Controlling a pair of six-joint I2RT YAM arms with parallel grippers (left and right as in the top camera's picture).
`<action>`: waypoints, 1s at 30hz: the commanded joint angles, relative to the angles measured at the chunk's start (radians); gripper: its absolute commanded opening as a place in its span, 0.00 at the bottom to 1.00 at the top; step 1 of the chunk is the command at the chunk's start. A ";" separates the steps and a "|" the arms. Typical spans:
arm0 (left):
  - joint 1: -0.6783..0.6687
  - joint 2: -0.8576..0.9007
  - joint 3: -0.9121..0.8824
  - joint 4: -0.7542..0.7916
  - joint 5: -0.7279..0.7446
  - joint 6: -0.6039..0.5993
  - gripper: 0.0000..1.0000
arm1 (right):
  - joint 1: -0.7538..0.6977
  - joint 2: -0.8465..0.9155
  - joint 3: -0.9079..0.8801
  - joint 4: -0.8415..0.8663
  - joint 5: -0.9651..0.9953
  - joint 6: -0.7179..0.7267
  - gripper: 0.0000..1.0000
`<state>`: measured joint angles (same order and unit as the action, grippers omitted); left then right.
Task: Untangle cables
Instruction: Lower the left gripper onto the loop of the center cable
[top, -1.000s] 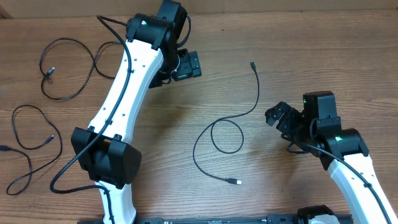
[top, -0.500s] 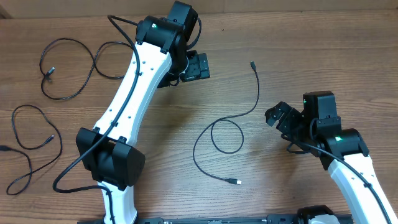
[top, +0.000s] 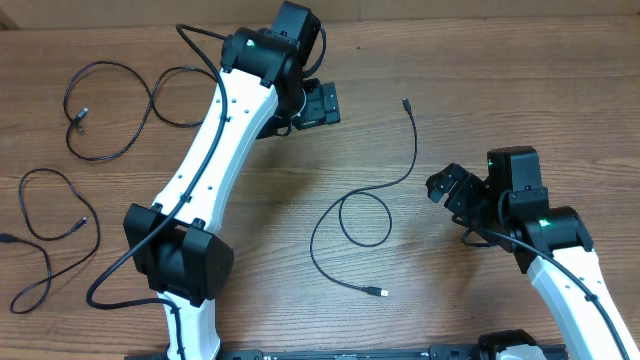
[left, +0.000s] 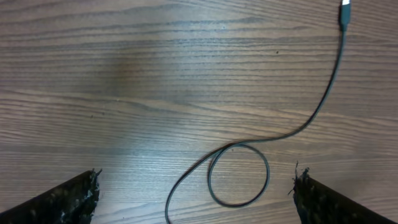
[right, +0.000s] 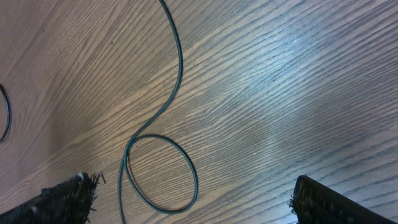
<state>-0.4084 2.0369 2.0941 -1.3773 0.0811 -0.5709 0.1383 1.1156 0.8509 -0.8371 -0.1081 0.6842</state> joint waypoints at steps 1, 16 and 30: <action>-0.023 0.018 -0.066 0.048 -0.006 -0.012 0.96 | 0.003 -0.003 0.020 0.004 -0.006 -0.005 1.00; -0.201 0.018 -0.415 0.276 -0.019 0.410 0.96 | 0.003 -0.003 0.020 0.004 -0.006 -0.005 1.00; -0.227 0.018 -0.673 0.474 -0.055 0.414 0.87 | 0.003 -0.003 0.020 0.004 -0.006 -0.005 1.00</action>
<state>-0.6399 2.0556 1.4487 -0.9222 0.0391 -0.1783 0.1379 1.1156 0.8509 -0.8375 -0.1081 0.6838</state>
